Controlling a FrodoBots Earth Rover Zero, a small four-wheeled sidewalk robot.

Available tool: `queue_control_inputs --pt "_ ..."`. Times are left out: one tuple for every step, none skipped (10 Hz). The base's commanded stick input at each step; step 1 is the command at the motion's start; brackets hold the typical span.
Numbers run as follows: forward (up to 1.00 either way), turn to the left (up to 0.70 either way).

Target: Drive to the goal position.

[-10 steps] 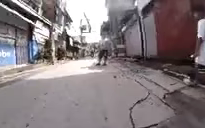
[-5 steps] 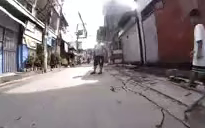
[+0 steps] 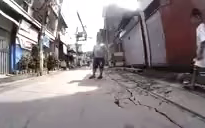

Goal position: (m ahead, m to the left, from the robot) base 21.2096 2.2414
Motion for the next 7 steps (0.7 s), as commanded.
queue_control_inputs --pt "1.0 0.0" --pt "1.0 0.06" --pt "1.0 0.26" --pt "1.0 0.24" --pt "1.0 0.03" --pt "1.0 0.0" --pt "1.0 0.0"
